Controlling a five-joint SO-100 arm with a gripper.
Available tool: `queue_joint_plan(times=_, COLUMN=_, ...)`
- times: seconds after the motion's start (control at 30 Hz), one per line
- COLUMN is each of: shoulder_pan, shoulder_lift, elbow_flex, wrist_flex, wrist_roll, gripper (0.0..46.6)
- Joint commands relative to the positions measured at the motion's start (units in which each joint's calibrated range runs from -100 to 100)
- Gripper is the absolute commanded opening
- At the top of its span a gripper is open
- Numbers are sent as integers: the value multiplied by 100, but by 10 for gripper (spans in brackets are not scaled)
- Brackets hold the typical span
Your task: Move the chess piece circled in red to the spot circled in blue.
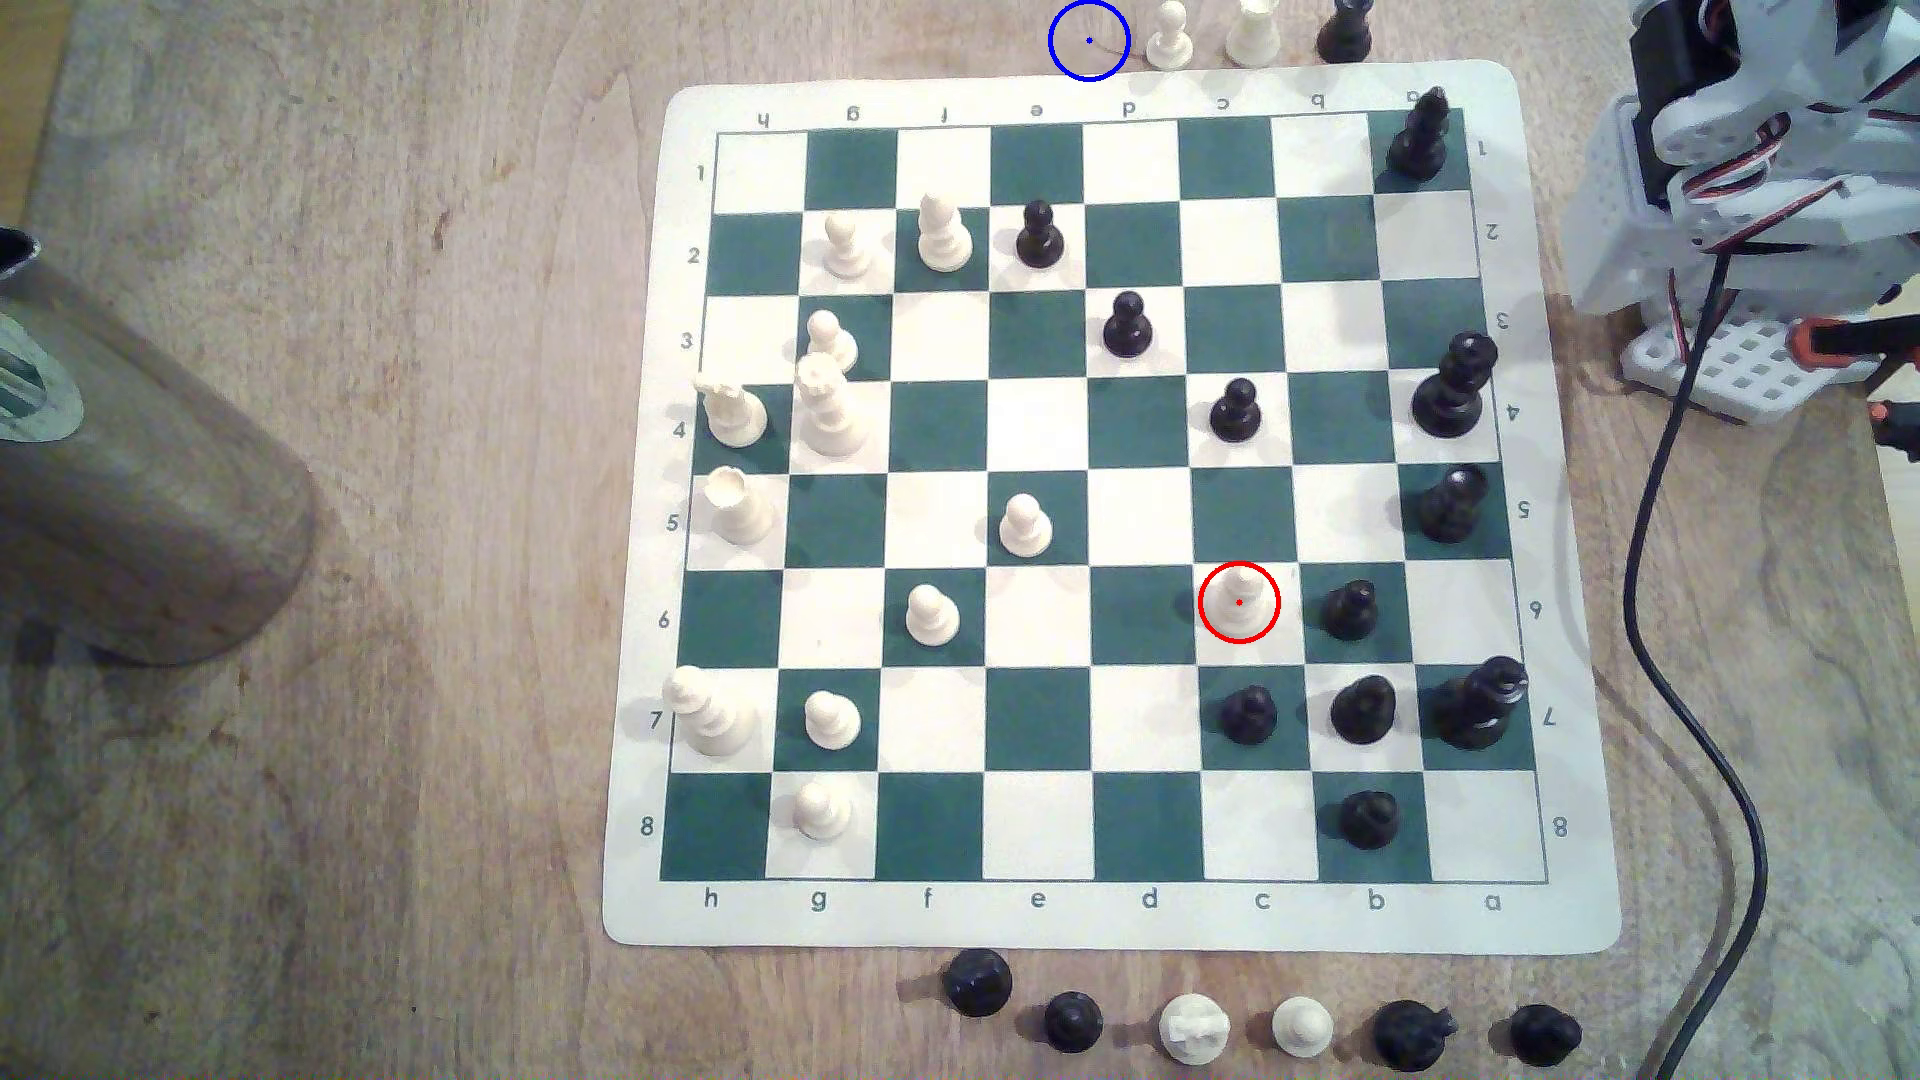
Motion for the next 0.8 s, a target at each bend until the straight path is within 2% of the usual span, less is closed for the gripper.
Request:
queue_joint_plan(times=0.0, shoulder_pan=-392, shoulder_lift=6, elbow_flex=136, wrist_flex=86, wrist_roll=24, gripper=2)
queue_joint_plan(times=0.13, shoulder_pan=-791, shoulder_lift=6, elbow_flex=36, wrist_flex=1544, wrist_roll=24, gripper=2)
queue_joint_plan(times=0.3, shoulder_pan=-916, shoulder_lift=6, elbow_flex=-617, wrist_flex=3764, wrist_roll=24, gripper=2)
queue_joint_plan(times=0.4, shoulder_pan=-924, shoulder_lift=6, elbow_flex=-1424, wrist_flex=6155, wrist_roll=-5, gripper=2)
queue_joint_plan(times=0.6, shoulder_pan=-752, shoulder_lift=14, elbow_flex=-2367, wrist_flex=8678, wrist_roll=-15, gripper=2)
queue_joint_plan(times=0.77, shoulder_pan=-267, shoulder_lift=14, elbow_flex=-2711, wrist_flex=10217, wrist_roll=-20, gripper=2)
